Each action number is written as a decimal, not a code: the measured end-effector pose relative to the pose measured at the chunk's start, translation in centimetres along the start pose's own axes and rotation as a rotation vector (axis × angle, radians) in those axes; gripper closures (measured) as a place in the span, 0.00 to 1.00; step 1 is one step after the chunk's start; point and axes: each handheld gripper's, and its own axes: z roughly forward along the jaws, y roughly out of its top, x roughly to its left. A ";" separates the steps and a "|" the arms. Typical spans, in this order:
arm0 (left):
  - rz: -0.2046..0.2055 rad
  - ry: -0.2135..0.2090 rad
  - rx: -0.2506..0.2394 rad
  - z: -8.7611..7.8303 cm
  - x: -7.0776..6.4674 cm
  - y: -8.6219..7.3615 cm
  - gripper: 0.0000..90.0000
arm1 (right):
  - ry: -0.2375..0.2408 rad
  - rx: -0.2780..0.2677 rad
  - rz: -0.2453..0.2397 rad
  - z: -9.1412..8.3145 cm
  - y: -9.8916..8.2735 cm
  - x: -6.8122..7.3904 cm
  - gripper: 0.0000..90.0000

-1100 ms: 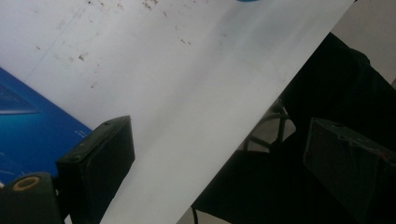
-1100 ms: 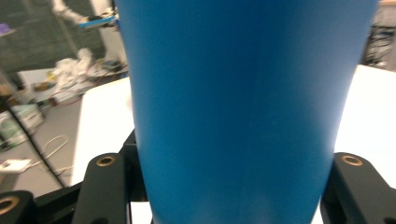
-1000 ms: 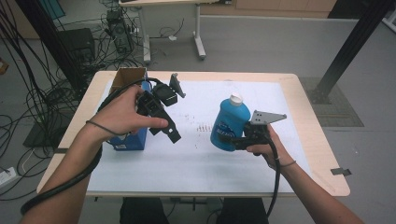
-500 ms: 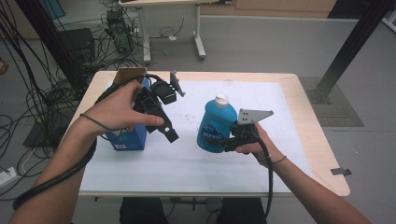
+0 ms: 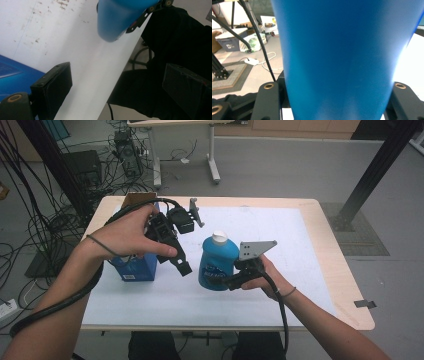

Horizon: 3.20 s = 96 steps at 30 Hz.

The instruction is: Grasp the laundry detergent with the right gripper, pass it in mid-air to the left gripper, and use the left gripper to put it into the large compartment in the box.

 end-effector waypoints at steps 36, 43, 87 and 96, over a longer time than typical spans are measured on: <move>0.174 0.004 0.089 0.8 -2.7 3.2 0.11 | 0.114 0.072 -0.075 3.0 0.7 1.7 0.46; 0.177 0.005 0.093 0.8 -2.8 3.3 0.11 | 0.119 0.072 -0.072 3.1 0.7 1.9 0.46; 0.183 -0.004 0.099 0.5 -2.8 3.0 0.11 | 0.118 0.072 -0.082 3.3 0.8 2.0 0.46; 0.173 -0.011 0.098 0.4 -2.7 3.0 0.11 | 0.121 0.074 -0.083 3.3 0.9 2.0 0.46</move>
